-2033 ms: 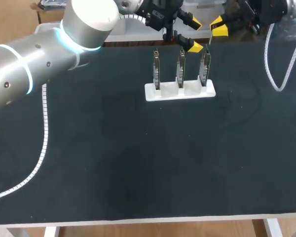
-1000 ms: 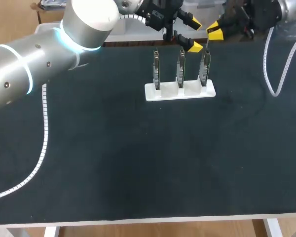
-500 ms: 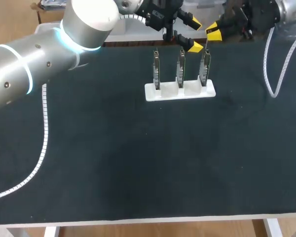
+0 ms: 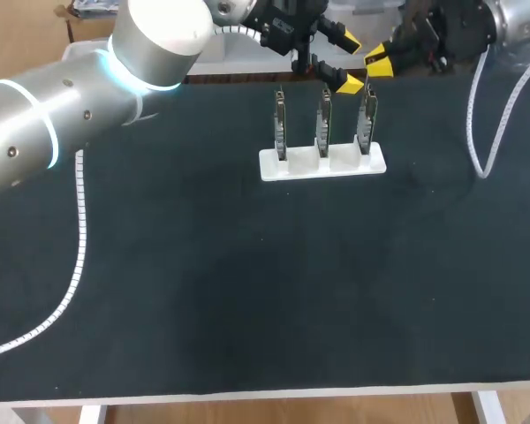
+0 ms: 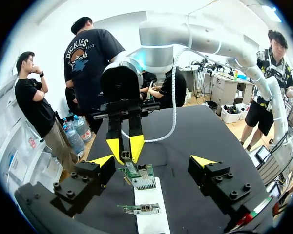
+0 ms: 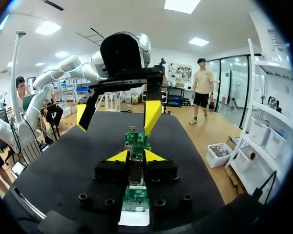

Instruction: Pick up the optical module with the left hand, and insert it into the network port with the right hand.

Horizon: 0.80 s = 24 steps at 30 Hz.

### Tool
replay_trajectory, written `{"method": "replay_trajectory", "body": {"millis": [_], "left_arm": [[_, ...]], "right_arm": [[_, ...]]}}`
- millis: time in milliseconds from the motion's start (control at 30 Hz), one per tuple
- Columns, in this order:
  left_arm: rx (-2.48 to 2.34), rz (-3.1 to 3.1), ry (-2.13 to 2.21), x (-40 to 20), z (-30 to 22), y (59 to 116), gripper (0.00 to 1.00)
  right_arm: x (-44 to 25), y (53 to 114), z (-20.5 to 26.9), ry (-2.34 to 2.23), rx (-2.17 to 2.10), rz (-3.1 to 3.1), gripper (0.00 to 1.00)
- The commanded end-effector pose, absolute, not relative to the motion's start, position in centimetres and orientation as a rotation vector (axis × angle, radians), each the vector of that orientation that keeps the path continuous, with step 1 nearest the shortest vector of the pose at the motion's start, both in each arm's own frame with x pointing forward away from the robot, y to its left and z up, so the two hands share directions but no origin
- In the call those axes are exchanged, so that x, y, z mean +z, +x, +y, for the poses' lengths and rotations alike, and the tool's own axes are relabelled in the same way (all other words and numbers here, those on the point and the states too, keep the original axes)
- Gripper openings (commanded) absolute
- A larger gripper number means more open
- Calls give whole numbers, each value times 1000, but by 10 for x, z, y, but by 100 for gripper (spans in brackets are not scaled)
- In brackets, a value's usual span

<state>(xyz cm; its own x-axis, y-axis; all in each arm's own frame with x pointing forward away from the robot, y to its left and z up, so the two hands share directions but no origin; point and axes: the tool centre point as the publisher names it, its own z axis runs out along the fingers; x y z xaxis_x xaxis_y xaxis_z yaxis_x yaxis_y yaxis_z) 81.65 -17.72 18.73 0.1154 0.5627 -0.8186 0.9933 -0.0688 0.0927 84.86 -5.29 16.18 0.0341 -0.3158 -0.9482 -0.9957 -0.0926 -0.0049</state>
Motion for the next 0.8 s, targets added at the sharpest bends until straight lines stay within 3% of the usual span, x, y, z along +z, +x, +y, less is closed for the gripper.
{"method": "replay_trajectory", "body": {"millis": [33, 800], "left_arm": [[-808, 1525, 1724, 188, -178, 819, 100], [-808, 1525, 1724, 188, -178, 819, 100]], "right_arm": [[161, 855, -58, -1678, 1296, 1291, 0], [183, 851, -57, -1670, 1244, 1223, 0]]}}
